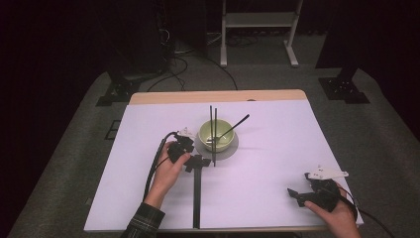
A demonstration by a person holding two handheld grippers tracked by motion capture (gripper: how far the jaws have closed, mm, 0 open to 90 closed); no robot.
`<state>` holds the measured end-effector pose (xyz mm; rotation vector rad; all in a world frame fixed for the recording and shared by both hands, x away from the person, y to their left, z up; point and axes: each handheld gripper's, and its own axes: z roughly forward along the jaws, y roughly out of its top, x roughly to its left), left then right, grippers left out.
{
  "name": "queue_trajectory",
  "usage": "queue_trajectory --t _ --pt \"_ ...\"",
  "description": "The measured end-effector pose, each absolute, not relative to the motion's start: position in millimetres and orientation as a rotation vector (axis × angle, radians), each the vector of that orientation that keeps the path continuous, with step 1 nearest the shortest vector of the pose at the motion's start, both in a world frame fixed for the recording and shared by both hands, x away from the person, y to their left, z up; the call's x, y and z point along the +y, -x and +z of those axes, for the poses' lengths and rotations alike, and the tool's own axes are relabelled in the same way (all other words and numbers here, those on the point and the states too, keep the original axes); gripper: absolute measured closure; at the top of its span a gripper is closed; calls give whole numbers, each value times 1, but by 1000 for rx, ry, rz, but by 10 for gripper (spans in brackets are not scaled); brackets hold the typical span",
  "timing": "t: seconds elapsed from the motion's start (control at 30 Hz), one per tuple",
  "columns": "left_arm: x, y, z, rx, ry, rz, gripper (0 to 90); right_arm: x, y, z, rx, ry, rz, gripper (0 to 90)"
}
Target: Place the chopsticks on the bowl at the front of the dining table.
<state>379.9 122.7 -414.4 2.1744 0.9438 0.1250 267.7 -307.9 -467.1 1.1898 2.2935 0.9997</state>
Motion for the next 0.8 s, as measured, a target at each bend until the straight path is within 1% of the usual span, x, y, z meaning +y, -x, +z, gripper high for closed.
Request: queue_trajectory --t 0.17,0.43,0.8 --pt "126 -380 -410 950 -2166 142 73 -308 -268 -467 2294 -1189 999 106" --pt "132 -387 -393 957 -2136 183 73 -308 -268 -467 2294 -1191 1000 106" --pt "121 -422 -370 968 -2122 222 73 -308 -268 -467 2294 -1191 1000 106"
